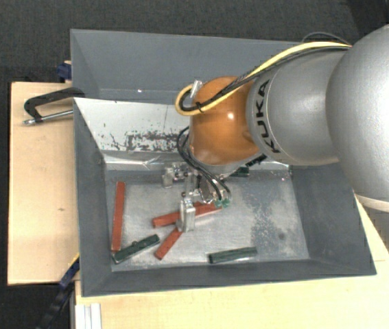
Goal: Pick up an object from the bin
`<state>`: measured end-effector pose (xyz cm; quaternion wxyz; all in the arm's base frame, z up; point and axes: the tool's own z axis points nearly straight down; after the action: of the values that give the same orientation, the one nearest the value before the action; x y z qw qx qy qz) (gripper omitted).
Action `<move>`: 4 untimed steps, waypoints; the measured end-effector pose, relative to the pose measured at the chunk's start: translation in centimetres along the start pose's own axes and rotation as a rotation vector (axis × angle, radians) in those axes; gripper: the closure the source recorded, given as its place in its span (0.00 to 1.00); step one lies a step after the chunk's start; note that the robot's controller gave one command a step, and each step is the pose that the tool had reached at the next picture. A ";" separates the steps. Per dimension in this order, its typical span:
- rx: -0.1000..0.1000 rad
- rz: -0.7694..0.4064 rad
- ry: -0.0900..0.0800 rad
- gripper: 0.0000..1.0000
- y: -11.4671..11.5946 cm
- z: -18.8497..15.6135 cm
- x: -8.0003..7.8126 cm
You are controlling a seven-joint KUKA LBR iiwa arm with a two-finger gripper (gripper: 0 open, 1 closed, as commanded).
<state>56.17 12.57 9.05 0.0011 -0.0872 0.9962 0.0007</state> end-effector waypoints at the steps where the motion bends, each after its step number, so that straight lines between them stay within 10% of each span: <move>1: -0.002 0.058 -0.003 1.00 -1.3 1.7 -0.2; 2: -0.001 0.059 -0.002 0.00 -1.4 1.9 -0.2; 3: 0.000 0.059 -0.006 1.00 -1.5 1.7 -0.3; 4: 0.000 0.059 -0.006 1.00 -1.5 1.7 -0.3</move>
Offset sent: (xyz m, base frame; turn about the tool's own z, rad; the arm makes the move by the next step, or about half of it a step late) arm 0.0000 0.0000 0.0000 0.0000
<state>56.70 11.19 7.34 0.0040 -0.0578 0.9983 0.0013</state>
